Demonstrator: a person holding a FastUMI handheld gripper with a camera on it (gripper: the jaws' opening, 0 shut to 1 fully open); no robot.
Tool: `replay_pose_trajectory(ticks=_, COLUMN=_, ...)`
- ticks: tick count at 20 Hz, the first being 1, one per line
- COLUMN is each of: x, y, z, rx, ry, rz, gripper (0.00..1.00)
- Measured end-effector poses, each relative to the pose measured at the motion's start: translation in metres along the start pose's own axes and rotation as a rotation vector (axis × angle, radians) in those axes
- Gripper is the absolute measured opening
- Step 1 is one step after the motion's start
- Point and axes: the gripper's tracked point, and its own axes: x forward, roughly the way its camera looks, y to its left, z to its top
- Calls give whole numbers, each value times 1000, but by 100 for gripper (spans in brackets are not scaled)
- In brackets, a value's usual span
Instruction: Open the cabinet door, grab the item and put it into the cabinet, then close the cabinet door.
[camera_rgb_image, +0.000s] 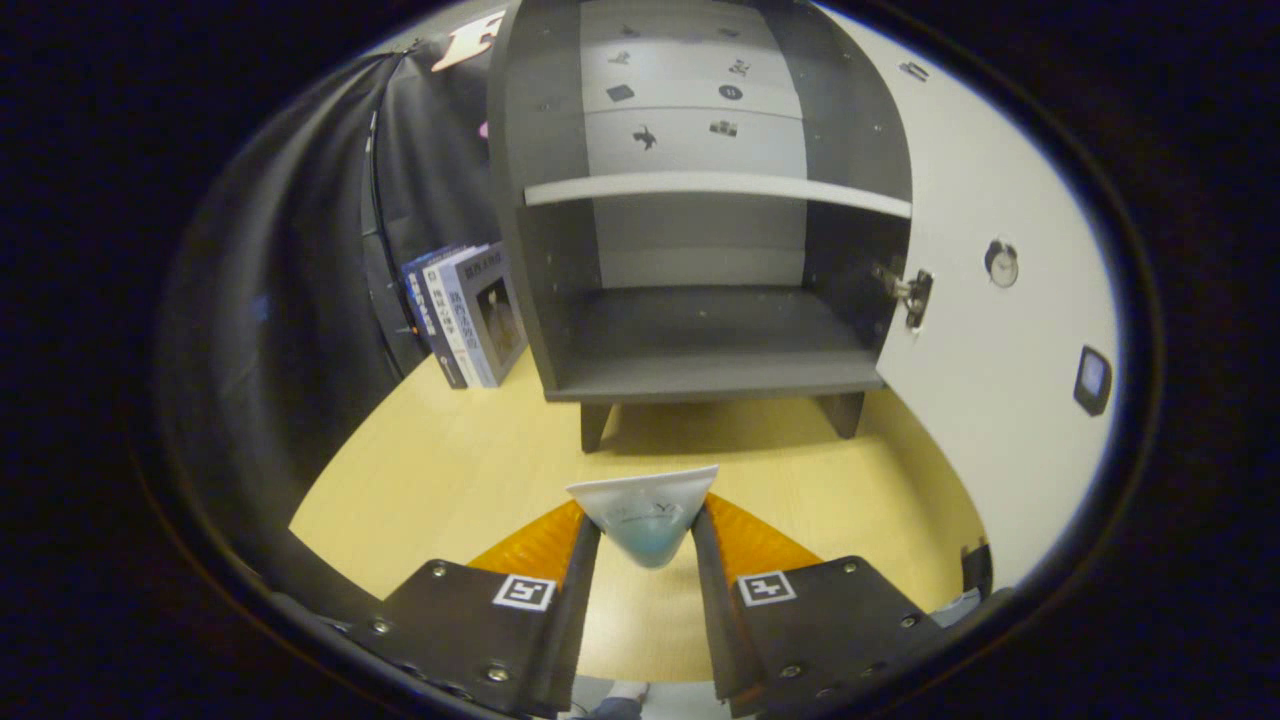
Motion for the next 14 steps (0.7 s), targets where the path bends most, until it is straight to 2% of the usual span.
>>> replay_pose_trajectory(ticks=8, x=-23, y=-30, z=148, rx=-10, ry=-209, rz=-38, gripper=51)
replay_pose_trajectory(ticks=14, x=8, y=-35, z=257, rx=30, ry=-364, rz=-26, gripper=51)
